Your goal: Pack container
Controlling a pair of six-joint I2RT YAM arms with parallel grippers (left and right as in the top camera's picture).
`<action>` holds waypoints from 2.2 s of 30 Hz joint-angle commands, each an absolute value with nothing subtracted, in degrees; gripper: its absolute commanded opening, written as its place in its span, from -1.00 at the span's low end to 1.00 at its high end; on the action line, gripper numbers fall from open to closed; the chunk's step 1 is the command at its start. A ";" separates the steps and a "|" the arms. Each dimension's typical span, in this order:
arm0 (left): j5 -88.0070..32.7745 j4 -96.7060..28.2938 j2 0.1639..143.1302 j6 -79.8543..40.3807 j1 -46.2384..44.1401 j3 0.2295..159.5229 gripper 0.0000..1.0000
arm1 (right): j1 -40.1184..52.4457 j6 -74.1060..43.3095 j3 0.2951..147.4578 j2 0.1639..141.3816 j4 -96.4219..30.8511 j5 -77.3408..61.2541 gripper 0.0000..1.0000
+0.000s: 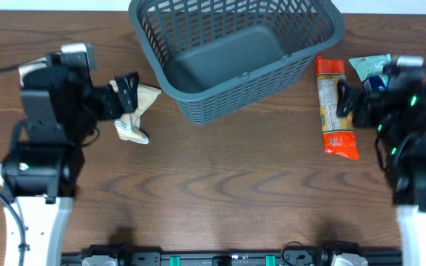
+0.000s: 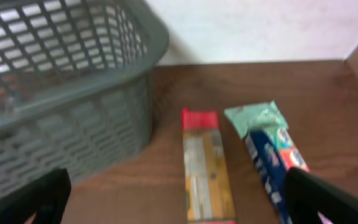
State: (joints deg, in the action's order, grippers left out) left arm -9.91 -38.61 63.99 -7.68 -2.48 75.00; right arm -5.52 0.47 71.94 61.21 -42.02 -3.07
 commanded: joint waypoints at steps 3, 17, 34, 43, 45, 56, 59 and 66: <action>-11.60 -47.00 67.96 -4.86 -2.70 86.19 0.97 | -6.35 3.73 88.73 69.87 -53.74 -3.49 0.99; -11.62 -54.81 68.03 -6.33 -2.72 87.20 0.97 | -6.35 5.65 92.14 70.61 -59.68 -2.79 -0.10; -11.14 -47.66 72.51 -15.59 -4.58 87.66 -0.89 | -6.66 4.75 92.14 75.46 -52.82 2.11 -0.97; -11.11 -47.97 85.06 -14.63 -11.94 100.68 -0.89 | -7.55 4.75 94.54 82.65 -48.84 1.89 -0.98; -10.90 -49.47 87.44 -13.98 -13.19 104.77 -0.89 | -7.57 4.73 96.62 83.88 -49.95 1.87 -0.98; -10.85 -54.98 90.89 -8.08 -19.86 110.17 -0.89 | -7.90 1.69 101.25 87.68 -51.72 1.91 -0.98; -8.88 -57.41 91.24 -7.05 -22.74 110.17 -0.90 | -7.92 0.21 101.25 87.77 -52.05 1.93 -0.97; -4.86 -62.96 92.75 -5.58 -26.57 110.08 -0.89 | -7.90 0.03 101.16 87.81 -54.33 1.89 -0.98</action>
